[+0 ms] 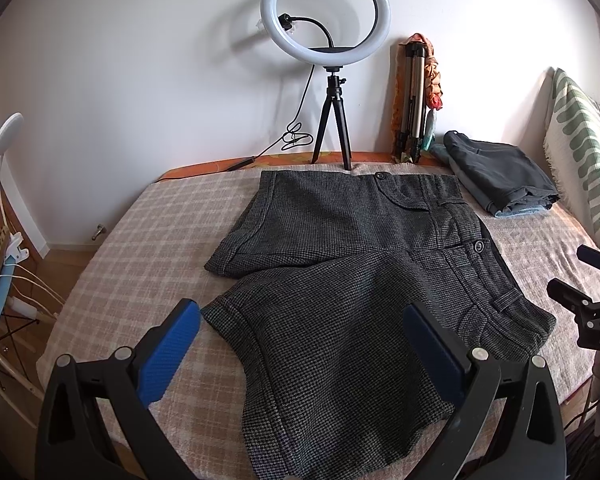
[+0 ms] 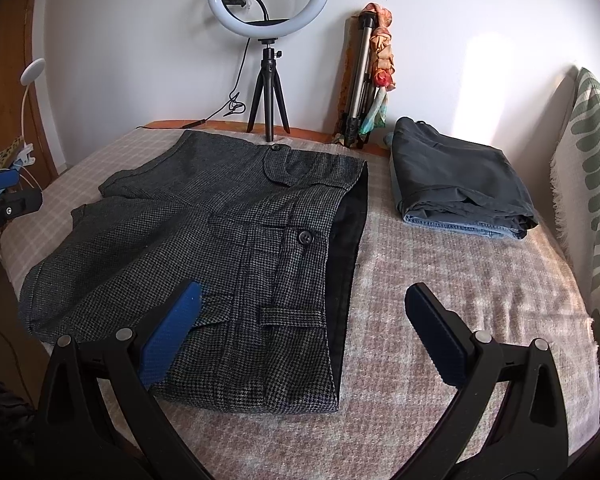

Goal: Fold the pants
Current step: 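Grasp the shorts' leg hem with the left gripper while the right gripper grasps the other hem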

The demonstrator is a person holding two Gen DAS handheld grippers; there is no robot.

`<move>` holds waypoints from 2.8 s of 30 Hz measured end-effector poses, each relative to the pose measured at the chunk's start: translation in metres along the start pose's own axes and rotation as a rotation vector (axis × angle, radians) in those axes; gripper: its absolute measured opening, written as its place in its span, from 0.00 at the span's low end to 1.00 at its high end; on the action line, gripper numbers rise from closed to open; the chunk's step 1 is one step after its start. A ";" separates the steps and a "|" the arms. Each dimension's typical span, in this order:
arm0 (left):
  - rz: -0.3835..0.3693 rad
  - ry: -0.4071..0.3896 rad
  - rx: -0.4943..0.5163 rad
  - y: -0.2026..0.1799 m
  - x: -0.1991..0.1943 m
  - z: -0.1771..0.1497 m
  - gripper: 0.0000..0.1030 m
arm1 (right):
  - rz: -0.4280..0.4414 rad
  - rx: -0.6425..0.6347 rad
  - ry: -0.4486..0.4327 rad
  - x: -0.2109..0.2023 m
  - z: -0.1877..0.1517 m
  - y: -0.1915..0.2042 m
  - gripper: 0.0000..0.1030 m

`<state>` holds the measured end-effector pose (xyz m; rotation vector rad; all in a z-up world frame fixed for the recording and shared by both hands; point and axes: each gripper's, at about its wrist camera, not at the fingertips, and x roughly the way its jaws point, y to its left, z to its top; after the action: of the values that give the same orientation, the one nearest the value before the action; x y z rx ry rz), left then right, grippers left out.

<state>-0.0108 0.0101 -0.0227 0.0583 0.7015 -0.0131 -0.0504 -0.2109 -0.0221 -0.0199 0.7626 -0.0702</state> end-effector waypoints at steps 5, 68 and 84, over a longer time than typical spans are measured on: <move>-0.045 0.014 0.036 0.005 0.002 -0.011 1.00 | 0.078 -0.029 0.024 0.003 -0.006 0.000 1.00; -0.135 0.198 0.911 -0.047 0.002 -0.122 0.38 | 0.199 -0.402 0.197 0.038 -0.034 0.026 0.19; -0.283 0.192 0.685 -0.026 -0.003 -0.084 0.04 | 0.173 -0.340 0.126 0.027 -0.017 0.024 0.17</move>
<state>-0.0679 -0.0106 -0.0860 0.6232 0.8675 -0.5261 -0.0411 -0.1891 -0.0545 -0.2746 0.8927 0.2257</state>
